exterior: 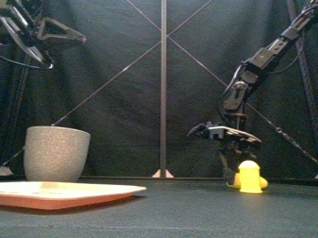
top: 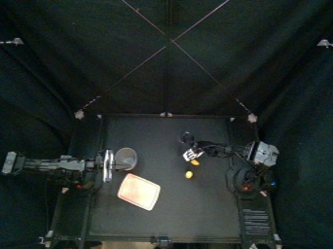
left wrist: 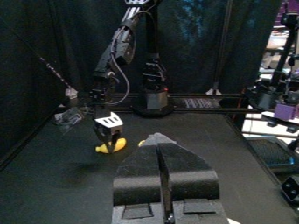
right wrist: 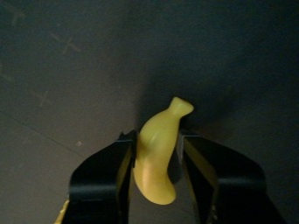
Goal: Pick the banana then place it in the grey bowl
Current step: Place banana in the grey bowl
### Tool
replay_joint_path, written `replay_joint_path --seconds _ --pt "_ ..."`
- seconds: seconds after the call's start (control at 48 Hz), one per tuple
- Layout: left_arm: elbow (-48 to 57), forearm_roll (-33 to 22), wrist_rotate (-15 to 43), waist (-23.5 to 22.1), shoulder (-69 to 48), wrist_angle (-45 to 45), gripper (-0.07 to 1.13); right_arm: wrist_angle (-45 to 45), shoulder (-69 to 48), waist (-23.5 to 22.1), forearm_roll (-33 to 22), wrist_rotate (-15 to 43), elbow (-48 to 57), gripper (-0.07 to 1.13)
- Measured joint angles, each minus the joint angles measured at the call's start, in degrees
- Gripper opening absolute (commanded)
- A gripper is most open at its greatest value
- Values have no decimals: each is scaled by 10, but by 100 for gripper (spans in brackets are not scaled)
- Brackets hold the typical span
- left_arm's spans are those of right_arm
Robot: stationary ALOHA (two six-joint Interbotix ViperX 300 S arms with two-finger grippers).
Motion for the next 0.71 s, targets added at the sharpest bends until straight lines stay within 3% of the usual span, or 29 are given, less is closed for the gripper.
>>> replay_joint_path --seconds 0.229,0.417,0.708 --pt "0 -1 0 1 0 -1 -1 -7 3 33 -4 1 -23 53" --pt "0 -1 0 7 0 -4 -1 -59 -18 79 -39 -8 -109 53" --pt "0 -2 0 11 0 -12 -1 -326 1 128 -97 -3 -210 53"
